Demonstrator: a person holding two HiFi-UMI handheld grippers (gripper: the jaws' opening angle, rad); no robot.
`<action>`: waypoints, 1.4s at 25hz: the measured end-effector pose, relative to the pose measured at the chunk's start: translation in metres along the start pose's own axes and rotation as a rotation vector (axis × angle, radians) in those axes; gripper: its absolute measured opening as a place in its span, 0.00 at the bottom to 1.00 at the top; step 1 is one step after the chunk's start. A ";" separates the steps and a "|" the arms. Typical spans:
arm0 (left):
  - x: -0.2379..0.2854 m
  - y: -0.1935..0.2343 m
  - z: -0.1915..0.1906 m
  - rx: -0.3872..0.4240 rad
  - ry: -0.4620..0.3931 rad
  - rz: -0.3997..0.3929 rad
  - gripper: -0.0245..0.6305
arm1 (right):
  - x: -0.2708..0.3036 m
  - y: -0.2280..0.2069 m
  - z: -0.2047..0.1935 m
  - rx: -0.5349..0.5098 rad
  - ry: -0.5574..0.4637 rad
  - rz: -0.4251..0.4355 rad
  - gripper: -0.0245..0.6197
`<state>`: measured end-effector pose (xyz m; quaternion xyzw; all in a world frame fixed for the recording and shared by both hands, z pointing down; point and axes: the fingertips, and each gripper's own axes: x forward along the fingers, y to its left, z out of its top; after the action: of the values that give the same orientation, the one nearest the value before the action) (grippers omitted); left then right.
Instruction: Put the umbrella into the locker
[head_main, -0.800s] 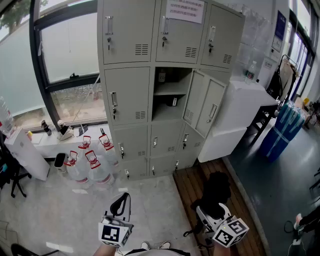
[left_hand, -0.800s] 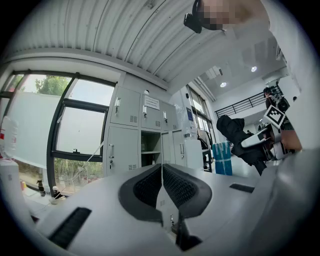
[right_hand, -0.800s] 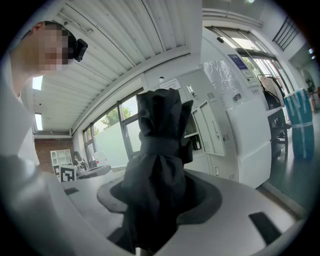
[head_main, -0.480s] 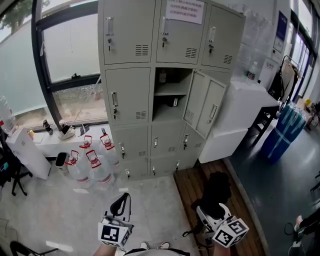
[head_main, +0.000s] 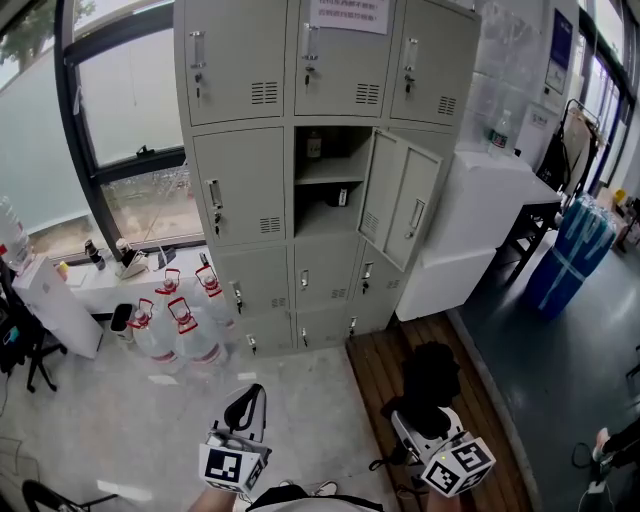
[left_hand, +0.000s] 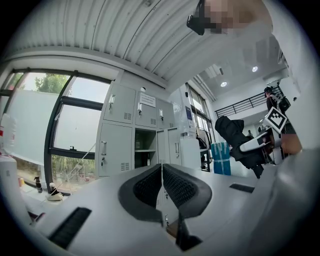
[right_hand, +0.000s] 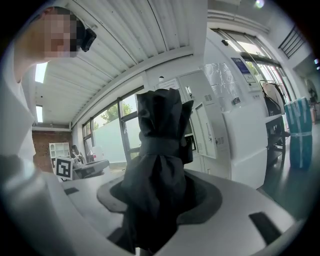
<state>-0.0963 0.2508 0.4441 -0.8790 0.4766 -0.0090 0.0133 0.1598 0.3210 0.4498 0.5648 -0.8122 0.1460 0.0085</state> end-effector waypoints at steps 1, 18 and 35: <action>0.002 -0.003 -0.001 0.002 0.001 0.000 0.08 | 0.000 -0.005 -0.002 0.004 0.000 -0.001 0.40; 0.074 0.005 -0.029 -0.030 0.038 0.002 0.08 | 0.064 -0.055 0.018 -0.010 0.001 0.021 0.41; 0.282 0.150 -0.013 -0.008 0.033 -0.082 0.08 | 0.292 -0.102 0.081 0.043 -0.006 -0.003 0.41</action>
<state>-0.0688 -0.0675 0.4530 -0.8977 0.4401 -0.0221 0.0018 0.1608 0.0013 0.4476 0.5665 -0.8080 0.1617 -0.0056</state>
